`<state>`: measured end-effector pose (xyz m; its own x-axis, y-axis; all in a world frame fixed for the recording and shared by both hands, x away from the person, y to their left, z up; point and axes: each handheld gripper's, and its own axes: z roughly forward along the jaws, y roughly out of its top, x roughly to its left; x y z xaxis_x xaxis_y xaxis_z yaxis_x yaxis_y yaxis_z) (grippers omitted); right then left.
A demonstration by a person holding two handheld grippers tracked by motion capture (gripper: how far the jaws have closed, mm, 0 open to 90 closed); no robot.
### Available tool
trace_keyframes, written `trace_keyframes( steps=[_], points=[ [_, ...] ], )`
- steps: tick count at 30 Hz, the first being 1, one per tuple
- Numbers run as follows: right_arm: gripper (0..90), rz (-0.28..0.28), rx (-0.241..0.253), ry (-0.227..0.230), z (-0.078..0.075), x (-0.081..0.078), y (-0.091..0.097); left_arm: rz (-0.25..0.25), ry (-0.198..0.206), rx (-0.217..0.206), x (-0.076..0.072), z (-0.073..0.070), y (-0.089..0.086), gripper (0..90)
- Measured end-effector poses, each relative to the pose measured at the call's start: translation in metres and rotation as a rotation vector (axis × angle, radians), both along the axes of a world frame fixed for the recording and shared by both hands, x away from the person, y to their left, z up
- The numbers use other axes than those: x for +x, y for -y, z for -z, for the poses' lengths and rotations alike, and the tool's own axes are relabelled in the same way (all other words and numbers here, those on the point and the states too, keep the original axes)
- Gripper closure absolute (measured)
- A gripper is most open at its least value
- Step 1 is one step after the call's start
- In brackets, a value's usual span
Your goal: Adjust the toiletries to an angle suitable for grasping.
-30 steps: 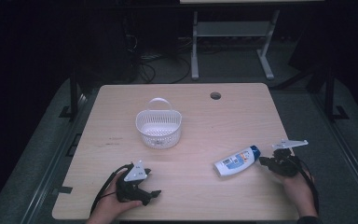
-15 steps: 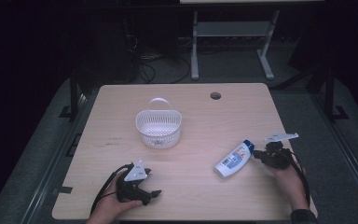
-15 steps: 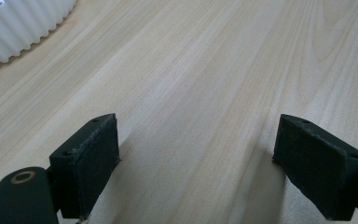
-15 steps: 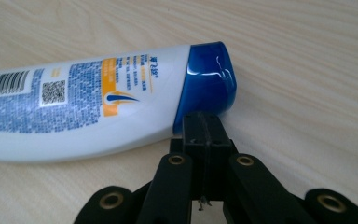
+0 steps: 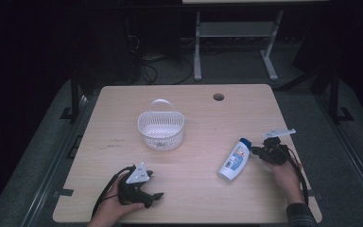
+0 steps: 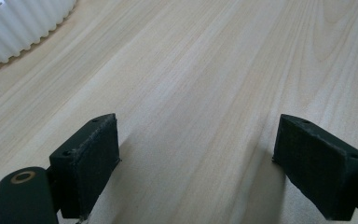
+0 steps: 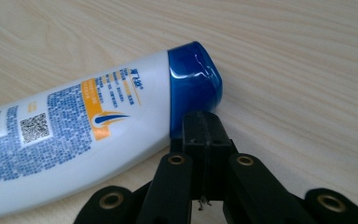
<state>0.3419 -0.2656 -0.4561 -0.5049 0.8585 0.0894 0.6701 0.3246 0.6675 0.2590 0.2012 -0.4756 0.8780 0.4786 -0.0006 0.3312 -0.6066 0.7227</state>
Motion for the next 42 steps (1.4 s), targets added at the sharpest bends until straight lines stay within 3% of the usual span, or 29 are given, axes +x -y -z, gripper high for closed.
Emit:
trace_keyframes(
  steps=[23, 42],
  points=[
    [89.8, -0.058, 0.015, 0.0, 0.0, 0.007, -0.028, -0.002, 0.0, -0.001, 0.0, 0.0, 0.0, 13.1],
    [89.7, -0.154, 0.02, 0.011, 0.0, 0.008, -0.056, -0.002, 0.0, -0.001, 0.0, 0.0, 0.0, 13.1]
  ],
)
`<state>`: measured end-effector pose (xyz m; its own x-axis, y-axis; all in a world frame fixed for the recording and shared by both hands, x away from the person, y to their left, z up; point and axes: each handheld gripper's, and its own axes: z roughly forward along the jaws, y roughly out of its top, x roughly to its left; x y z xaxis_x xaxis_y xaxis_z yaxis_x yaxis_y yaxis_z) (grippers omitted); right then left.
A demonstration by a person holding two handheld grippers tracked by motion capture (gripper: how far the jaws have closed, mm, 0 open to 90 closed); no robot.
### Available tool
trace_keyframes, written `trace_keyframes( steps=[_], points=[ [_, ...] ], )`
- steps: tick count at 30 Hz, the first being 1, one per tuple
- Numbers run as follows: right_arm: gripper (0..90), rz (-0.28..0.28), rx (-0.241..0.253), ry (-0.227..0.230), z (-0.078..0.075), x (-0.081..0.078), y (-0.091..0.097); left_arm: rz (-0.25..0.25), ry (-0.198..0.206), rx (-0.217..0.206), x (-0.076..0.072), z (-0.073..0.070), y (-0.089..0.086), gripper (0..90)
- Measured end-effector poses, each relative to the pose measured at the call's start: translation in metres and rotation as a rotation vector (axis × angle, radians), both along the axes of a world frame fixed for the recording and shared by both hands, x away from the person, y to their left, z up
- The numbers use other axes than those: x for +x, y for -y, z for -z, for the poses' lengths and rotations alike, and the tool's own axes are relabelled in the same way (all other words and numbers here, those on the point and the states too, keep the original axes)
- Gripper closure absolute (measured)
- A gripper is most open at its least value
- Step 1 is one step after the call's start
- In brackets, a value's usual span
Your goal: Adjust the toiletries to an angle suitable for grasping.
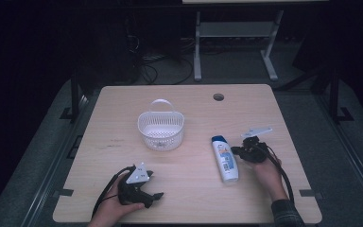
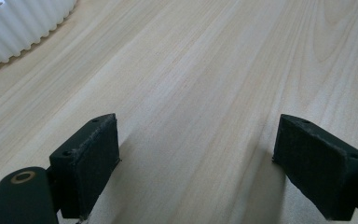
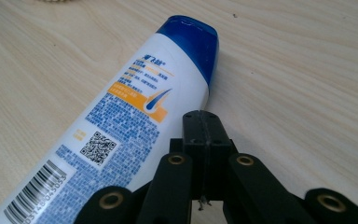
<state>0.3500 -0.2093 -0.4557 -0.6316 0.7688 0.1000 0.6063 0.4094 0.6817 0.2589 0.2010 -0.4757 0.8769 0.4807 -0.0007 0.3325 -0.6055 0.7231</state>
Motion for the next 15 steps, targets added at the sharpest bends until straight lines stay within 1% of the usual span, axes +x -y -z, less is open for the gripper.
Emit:
trace_keyframes(
  steps=[5, 7, 8, 9, 11, 12, 13, 15],
  points=[
    [89.7, 0.001, 0.016, 0.001, -0.001, -0.001, -0.001, 0.0, 0.0, 0.0, 0.0, 0.0, 0.0, 13.1],
    [89.6, 0.007, 0.012, 0.007, -0.003, -0.003, 0.0, 0.0, -0.001, 0.002, 0.0, 0.0, 0.0, 13.1],
    [88.4, 0.022, 0.028, 0.017, -0.008, -0.004, 0.004, 0.004, -0.001, 0.0, 0.0, 0.0, 0.0, 13.1],
    [88.4, 0.022, 0.028, 0.017, -0.008, -0.004, 0.004, 0.004, -0.001, 0.0, 0.0, 0.0, 0.0, 13.1],
    [84.5, 0.04, 0.056, 0.018, -0.014, -0.006, 0.008, 0.006, -0.001, 0.0, 0.0, 0.0, 0.0, 13.1],
    [82.3, 0.048, 0.069, 0.012, -0.016, -0.007, 0.01, 0.006, -0.001, 0.0, 0.0, 0.0, 0.0, 13.1],
    [75.8, 0.064, 0.09, 0.007, -0.021, -0.01, 0.013, 0.006, -0.001, 0.0, 0.0, 0.0, 0.0, 13.1],
    [68.7, 0.073, 0.108, 0.001, -0.025, -0.013, 0.015, 0.006, -0.001, 0.0, 0.0, 0.0, 0.0, 13.1]
  ],
)
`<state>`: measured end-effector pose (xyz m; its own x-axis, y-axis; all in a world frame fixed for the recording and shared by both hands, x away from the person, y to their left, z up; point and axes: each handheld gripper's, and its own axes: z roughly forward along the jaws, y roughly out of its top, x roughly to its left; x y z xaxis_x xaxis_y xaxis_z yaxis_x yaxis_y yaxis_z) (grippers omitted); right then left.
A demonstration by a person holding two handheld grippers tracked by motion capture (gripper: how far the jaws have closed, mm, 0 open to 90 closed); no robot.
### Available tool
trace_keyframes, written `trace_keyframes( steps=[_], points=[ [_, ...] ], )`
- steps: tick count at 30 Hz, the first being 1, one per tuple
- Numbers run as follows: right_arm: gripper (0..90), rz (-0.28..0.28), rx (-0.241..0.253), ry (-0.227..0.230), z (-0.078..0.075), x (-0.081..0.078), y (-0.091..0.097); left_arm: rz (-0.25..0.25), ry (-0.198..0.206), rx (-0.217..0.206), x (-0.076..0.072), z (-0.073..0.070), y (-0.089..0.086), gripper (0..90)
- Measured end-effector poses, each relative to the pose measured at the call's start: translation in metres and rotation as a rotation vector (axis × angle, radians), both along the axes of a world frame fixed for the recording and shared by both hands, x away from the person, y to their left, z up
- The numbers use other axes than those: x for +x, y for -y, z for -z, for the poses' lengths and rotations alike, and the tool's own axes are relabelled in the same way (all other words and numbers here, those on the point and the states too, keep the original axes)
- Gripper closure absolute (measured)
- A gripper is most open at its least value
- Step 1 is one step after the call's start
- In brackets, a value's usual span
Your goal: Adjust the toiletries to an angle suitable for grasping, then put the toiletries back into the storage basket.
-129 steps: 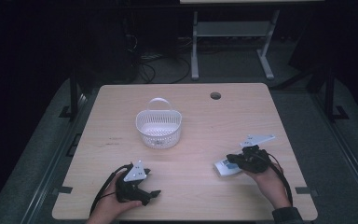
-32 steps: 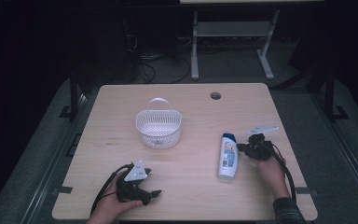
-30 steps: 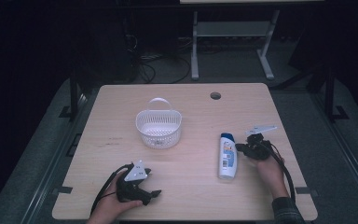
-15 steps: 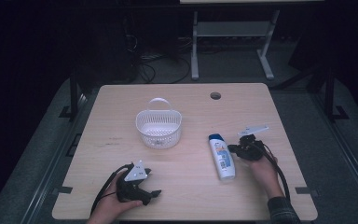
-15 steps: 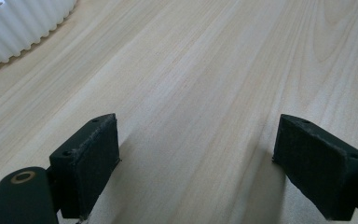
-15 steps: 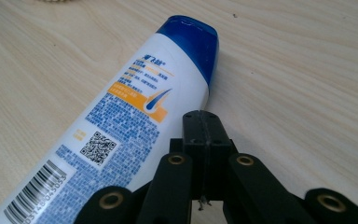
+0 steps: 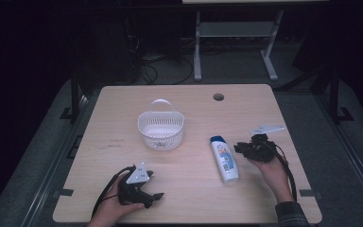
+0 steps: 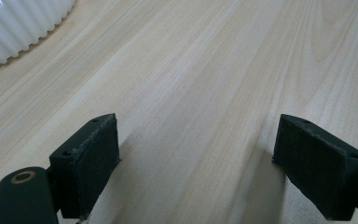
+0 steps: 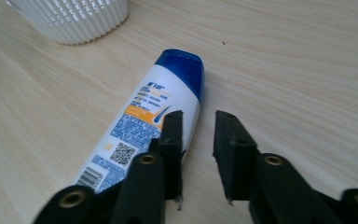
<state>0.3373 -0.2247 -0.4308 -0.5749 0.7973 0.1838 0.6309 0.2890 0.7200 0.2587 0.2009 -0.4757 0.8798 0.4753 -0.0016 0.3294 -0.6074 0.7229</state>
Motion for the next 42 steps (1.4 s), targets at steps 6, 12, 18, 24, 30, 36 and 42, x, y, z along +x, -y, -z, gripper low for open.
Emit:
trace_keyframes(
  steps=[6, 12, 18, 24, 30, 36, 42],
  points=[
    [48.7, 0.041, -0.008, -0.01, -0.008, -0.008, 0.003, 0.0, -0.001, -0.004, 0.0, 0.0, 0.0, 13.1],
    [40.0, 0.073, 0.005, -0.011, -0.021, -0.013, 0.001, 0.001, -0.001, -0.004, 0.0, 0.0, 0.0, 13.1],
    [29.8, 0.095, -0.009, -0.019, -0.028, -0.01, -0.01, -0.001, -0.002, -0.004, 0.0, 0.0, 0.001, 13.1],
    [27.4, 0.106, -0.02, -0.03, -0.027, -0.005, -0.019, -0.006, 0.001, 0.001, -0.001, 0.0, 0.001, 13.1],
    [25.7, 0.126, -0.054, -0.052, -0.026, 0.002, -0.03, -0.014, -0.002, 0.003, -0.003, 0.0, 0.002, 13.1],
    [22.2, 0.145, -0.087, -0.082, -0.025, 0.016, -0.044, -0.01, -0.002, 0.0, -0.003, 0.0, 0.002, 13.1],
    [21.3, 0.158, -0.123, -0.113, -0.019, 0.025, -0.057, -0.006, -0.002, 0.002, -0.004, 0.0, 0.001, 13.1]
  ],
)
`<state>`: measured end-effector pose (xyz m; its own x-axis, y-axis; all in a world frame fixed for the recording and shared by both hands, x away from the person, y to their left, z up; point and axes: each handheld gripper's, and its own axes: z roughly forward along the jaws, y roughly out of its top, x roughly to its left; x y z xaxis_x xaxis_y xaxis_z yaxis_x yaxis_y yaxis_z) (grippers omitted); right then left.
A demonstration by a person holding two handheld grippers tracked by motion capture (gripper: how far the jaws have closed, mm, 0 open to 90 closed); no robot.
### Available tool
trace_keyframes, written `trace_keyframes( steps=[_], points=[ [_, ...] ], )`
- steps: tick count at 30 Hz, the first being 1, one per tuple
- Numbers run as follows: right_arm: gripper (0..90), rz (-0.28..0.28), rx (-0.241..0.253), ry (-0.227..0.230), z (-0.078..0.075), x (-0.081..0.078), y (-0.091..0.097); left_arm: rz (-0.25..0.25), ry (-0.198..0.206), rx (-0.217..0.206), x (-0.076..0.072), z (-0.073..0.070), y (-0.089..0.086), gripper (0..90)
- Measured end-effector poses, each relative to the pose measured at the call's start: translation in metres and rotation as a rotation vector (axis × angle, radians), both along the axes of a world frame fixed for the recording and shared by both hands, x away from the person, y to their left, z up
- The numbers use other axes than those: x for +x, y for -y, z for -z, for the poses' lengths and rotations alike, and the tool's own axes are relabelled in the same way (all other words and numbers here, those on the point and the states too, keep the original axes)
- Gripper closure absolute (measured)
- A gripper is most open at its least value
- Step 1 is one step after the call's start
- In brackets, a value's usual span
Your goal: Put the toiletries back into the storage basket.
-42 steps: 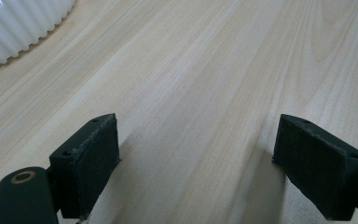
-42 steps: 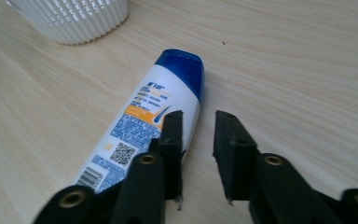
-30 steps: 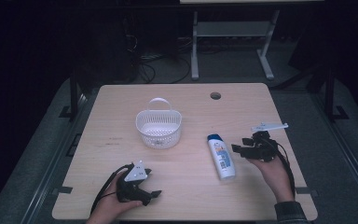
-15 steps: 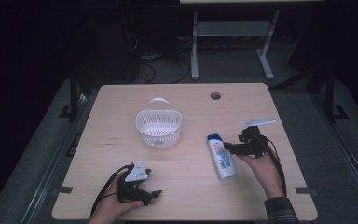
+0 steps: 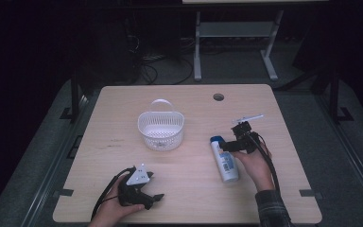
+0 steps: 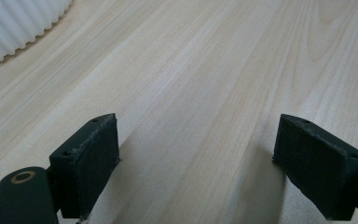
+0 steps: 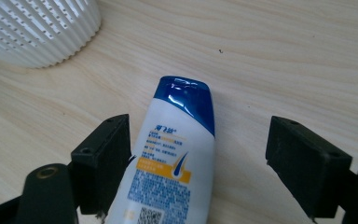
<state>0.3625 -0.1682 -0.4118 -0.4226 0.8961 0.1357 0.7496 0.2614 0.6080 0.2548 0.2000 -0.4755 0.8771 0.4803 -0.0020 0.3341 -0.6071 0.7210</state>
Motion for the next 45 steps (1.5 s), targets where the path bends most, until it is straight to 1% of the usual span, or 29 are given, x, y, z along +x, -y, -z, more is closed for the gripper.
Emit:
trace_keyframes(
  steps=[1, 6, 9, 12, 14, 17, 25, 29, 32, 34, 39, 42, 45],
  points=[
    [21.3, 0.006, -0.006, -0.016, 0.002, 0.003, -0.005, 0.0, 0.0, -0.001, 0.0, 0.0, 0.0, 13.1],
    [21.2, 0.019, -0.021, -0.027, 0.007, 0.009, -0.013, 0.005, 0.001, 0.001, 0.0, 0.0, 0.0, 13.1],
    [20.6, 0.037, -0.029, -0.045, 0.011, 0.013, -0.021, 0.007, 0.001, 0.001, -0.001, 0.0, 0.0, 13.0],
    [20.4, 0.046, -0.035, -0.054, 0.014, 0.017, -0.024, 0.008, 0.001, 0.001, -0.001, 0.0, 0.0, 13.0],
    [20.3, 0.049, -0.037, -0.056, 0.016, 0.018, -0.025, 0.007, 0.001, -0.002, -0.001, 0.0, 0.0, 13.0],
    [19.6, 0.06, -0.043, -0.077, 0.022, 0.021, -0.027, 0.006, 0.0, -0.002, -0.001, 0.0, 0.0, 13.0],
    [19.5, 0.05, -0.054, -0.095, 0.031, 0.024, -0.032, 0.01, 0.0, -0.002, -0.001, 0.0, 0.0, 13.0],
    [19.5, 0.059, -0.057, -0.104, 0.035, 0.025, -0.033, 0.015, 0.0, -0.001, -0.002, 0.0, 0.0, 13.0],
    [19.5, 0.057, -0.064, -0.109, 0.036, 0.026, -0.035, 0.018, 0.0, 0.001, -0.002, 0.0, 0.001, 13.0],
    [19.5, 0.057, -0.073, -0.124, 0.039, 0.026, -0.036, 0.019, 0.001, 0.001, -0.002, 0.0, 0.001, 13.0],
    [20.0, 0.058, -0.09, -0.138, 0.043, 0.027, -0.038, 0.022, -0.001, -0.001, -0.002, 0.0, 0.001, 13.0],
    [20.3, 0.058, -0.1, -0.135, 0.043, 0.027, -0.039, 0.025, -0.001, -0.003, -0.002, 0.0, 0.002, 13.0],
    [22.7, 0.055, -0.118, -0.13, 0.043, 0.026, -0.04, 0.027, -0.001, -0.002, -0.002, 0.0, 0.002, 13.0]
  ],
)
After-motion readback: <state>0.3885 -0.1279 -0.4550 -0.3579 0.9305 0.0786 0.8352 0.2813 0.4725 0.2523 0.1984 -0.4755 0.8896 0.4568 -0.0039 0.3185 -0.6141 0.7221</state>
